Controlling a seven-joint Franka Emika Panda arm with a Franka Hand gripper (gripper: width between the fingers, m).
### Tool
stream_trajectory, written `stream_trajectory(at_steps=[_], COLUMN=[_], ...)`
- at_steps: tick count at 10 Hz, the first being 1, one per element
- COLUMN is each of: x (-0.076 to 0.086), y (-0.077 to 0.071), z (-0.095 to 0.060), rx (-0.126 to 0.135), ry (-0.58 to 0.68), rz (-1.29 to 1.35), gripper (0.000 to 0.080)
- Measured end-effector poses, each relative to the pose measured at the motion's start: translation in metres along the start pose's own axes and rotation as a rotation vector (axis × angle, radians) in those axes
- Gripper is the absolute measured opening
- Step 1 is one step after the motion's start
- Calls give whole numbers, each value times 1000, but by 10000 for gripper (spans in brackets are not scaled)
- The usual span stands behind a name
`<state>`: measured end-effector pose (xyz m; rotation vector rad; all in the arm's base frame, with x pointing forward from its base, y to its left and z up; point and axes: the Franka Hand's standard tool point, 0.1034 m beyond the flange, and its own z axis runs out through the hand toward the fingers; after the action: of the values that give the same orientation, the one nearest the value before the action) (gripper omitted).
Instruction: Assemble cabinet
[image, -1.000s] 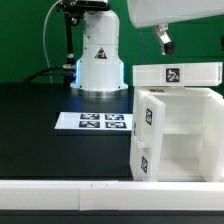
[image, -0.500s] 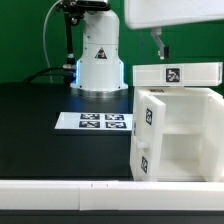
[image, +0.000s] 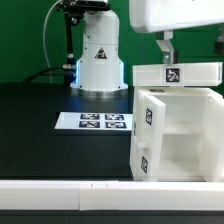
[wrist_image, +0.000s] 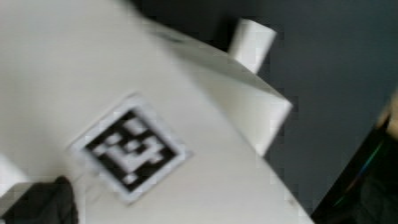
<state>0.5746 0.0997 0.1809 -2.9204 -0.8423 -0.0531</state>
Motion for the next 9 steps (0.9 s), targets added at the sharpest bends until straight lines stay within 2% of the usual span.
stream_trajectory(at_steps=[2, 6, 8, 9], x=[-2, -6, -8, -8], y=[2, 6, 10, 11], z=[2, 17, 17, 17], rx=[0, -7, -11, -12], ry=[-2, 1, 4, 5], rz=[-192, -199, -159, -117], gripper=[796, 796, 784, 615])
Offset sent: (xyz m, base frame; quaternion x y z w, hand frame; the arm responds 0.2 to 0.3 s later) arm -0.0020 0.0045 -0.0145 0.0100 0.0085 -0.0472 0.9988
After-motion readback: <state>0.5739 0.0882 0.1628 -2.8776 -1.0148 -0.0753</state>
